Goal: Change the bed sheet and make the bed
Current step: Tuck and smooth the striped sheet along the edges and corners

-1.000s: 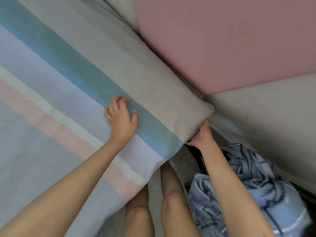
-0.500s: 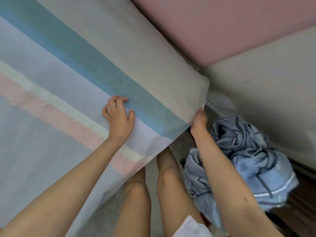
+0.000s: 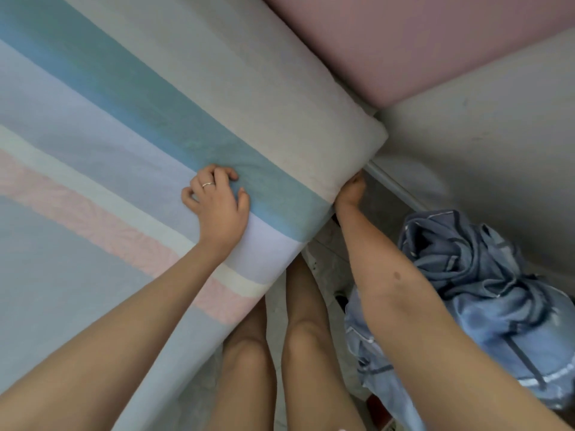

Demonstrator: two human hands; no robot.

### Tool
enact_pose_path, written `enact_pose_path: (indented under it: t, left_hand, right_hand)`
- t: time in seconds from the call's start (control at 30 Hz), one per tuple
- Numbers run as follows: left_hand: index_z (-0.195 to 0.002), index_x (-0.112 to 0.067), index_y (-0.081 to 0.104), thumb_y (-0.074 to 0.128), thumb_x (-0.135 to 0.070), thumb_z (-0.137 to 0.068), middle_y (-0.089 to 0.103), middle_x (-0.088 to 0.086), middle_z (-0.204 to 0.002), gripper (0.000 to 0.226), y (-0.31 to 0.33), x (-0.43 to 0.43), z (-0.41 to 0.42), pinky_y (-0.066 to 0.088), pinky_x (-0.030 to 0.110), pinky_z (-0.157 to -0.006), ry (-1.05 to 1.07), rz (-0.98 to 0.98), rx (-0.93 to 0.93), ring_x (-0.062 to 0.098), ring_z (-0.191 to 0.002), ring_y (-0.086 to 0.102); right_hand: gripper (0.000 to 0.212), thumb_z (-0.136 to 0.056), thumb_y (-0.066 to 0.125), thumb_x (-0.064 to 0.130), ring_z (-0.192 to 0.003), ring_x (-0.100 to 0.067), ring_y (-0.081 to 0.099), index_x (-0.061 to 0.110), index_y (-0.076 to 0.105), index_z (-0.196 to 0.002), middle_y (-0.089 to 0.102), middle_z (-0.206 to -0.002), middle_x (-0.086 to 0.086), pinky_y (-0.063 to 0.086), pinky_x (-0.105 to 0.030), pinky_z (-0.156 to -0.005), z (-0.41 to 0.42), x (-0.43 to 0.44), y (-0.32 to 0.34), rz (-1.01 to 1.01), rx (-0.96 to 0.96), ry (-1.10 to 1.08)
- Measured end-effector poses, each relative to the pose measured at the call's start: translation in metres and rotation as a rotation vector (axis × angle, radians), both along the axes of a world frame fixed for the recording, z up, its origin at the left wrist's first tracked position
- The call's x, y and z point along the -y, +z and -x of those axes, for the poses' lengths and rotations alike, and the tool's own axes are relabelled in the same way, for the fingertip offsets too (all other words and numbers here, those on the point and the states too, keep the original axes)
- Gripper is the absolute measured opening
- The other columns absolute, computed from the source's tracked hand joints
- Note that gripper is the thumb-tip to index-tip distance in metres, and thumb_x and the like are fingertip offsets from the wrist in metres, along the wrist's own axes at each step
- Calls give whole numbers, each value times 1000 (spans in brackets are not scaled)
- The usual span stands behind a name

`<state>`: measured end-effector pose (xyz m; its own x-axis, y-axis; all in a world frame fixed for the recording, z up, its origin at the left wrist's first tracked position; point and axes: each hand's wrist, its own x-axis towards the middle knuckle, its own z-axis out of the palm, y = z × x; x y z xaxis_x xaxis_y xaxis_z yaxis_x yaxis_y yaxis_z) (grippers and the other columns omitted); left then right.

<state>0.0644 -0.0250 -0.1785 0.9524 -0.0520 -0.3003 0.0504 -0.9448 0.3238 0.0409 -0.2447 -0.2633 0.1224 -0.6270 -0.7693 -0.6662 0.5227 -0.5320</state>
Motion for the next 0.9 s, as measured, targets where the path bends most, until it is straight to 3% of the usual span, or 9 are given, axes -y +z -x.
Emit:
enact_pose_path:
  t: [0.13,0.2,0.3,0.4,0.47,0.57,0.67,0.8,0.9]
  left_hand:
    - [-104,-7,52,45,-26,-79,47,16,-115,32,9,9,3,21,42,-96,89,54,-28,36,-108,42]
    - [-104,-5,52,50,-21,-79,45,17,-118,30,19,17,9,21,42,-98,158,113,-30,37,-110,40]
    - [-97,-6,52,50,-12,-79,49,12,-107,19,39,33,28,29,39,-91,178,305,9,29,-102,43]
    - [-86,-13,49,44,-10,-83,52,-3,-82,8,53,52,55,39,28,-75,226,728,-201,15,-79,49]
    - [-82,-17,50,42,-11,-85,54,-3,-72,10,57,67,72,40,24,-67,358,888,-415,13,-68,50]
    - [-76,-17,51,39,8,-88,55,0,-67,31,55,86,88,39,14,-60,631,930,-566,0,-57,50]
    - [-75,-15,51,36,12,-88,54,2,-68,33,51,89,90,39,13,-60,785,921,-570,5,-60,50]
    - [-76,-12,51,34,14,-87,53,4,-67,33,54,73,80,41,11,-60,757,946,-485,1,-57,51]
    - [-75,-13,52,33,16,-86,53,3,-69,36,56,53,63,43,12,-64,675,946,-378,-1,-59,52]
  right_hand:
    - [26,-101,33,8,-77,-14,51,6,58,-97,60,-92,-7,45,-21,-62,1,14,31,-112,-87,-55]
    - [36,-102,33,13,-89,-15,48,-3,49,-129,55,-109,-9,42,-23,-75,7,27,49,-39,-147,-41]
    - [55,-98,42,48,-87,-14,56,10,46,-137,59,-104,-3,47,-29,-79,-1,40,78,-254,43,-30]
    - [101,-53,77,71,-104,-11,61,18,49,-135,64,-116,5,51,-35,-93,-35,34,101,-408,119,250]
    - [116,-27,90,62,-106,-11,65,17,56,-129,67,-119,2,51,-36,-95,-46,36,89,-375,142,269]
    - [106,-33,94,51,-103,-11,66,14,58,-126,68,-117,0,55,-30,-85,-43,40,78,-337,188,274]
    - [81,-54,86,36,-102,-12,66,11,58,-125,68,-116,-2,55,-29,-81,-32,43,84,-253,237,258]
    - [40,-72,71,16,-94,-15,66,10,61,-110,72,-100,-3,53,-31,-88,-33,54,102,-434,335,320]
    - [46,-59,67,16,-92,-19,64,9,62,-104,70,-96,-4,53,-32,-84,-38,53,101,-429,308,259]
